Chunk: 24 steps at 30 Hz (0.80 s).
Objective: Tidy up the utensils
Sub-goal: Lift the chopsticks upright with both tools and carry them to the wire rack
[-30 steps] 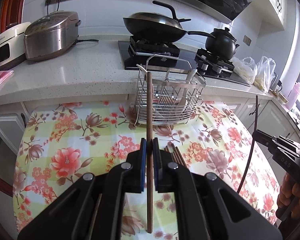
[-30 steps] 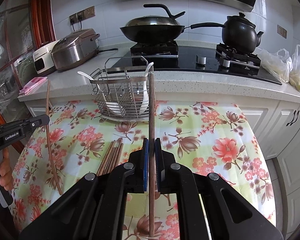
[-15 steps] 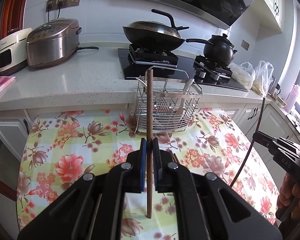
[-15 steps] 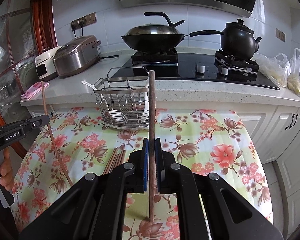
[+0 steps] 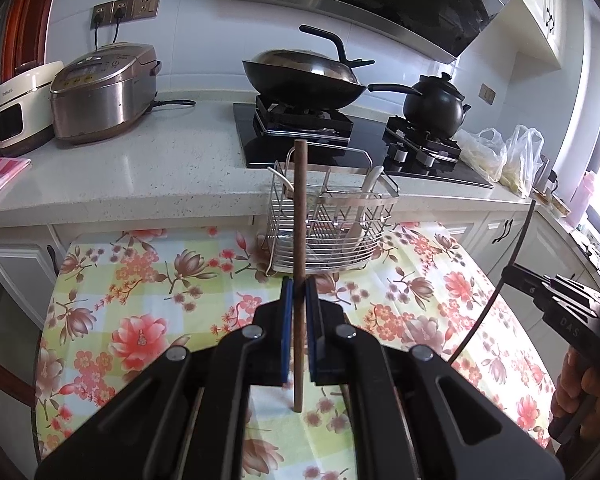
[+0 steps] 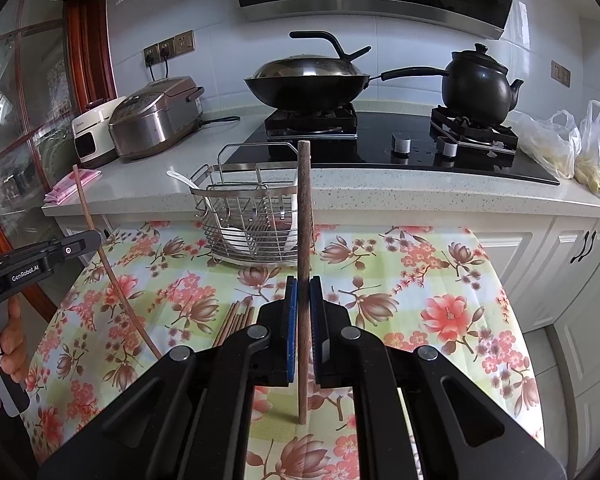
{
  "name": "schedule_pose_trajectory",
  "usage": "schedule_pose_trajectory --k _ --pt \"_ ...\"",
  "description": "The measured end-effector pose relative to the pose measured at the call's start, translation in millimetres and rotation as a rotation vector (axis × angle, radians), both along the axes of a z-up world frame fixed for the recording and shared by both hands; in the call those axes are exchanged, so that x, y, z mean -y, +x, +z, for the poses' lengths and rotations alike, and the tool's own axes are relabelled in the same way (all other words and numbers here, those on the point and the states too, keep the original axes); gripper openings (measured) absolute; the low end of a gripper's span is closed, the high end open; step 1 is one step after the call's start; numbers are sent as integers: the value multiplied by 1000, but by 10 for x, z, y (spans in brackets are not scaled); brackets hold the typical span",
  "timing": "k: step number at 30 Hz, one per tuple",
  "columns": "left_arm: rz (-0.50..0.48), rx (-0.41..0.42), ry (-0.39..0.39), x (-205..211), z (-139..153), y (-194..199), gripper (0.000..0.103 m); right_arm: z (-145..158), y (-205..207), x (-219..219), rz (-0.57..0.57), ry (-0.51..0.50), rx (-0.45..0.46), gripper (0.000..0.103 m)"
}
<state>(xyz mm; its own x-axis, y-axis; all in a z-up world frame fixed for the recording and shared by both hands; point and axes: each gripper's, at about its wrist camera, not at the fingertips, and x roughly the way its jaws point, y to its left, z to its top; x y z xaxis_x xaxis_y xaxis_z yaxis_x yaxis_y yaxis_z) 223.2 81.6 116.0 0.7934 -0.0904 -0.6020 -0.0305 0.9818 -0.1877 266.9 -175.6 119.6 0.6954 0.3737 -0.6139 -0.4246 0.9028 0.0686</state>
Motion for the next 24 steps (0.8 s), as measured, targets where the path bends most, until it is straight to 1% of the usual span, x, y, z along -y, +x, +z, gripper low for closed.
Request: schedule_pose_trajectory --k 8,13,17,24 --pt "-14 10 3 27 80 41 6 53 58 17 0 5 -4 7" --pt "-33 23 5 44 225 117 6 233 134 -9 15 2 15 7" --pt "-54 51 11 70 464 203 6 501 259 -53 31 14 36 7" --pt "-76 115 45 148 1004 427 6 1144 574 -226 60 48 93 7"
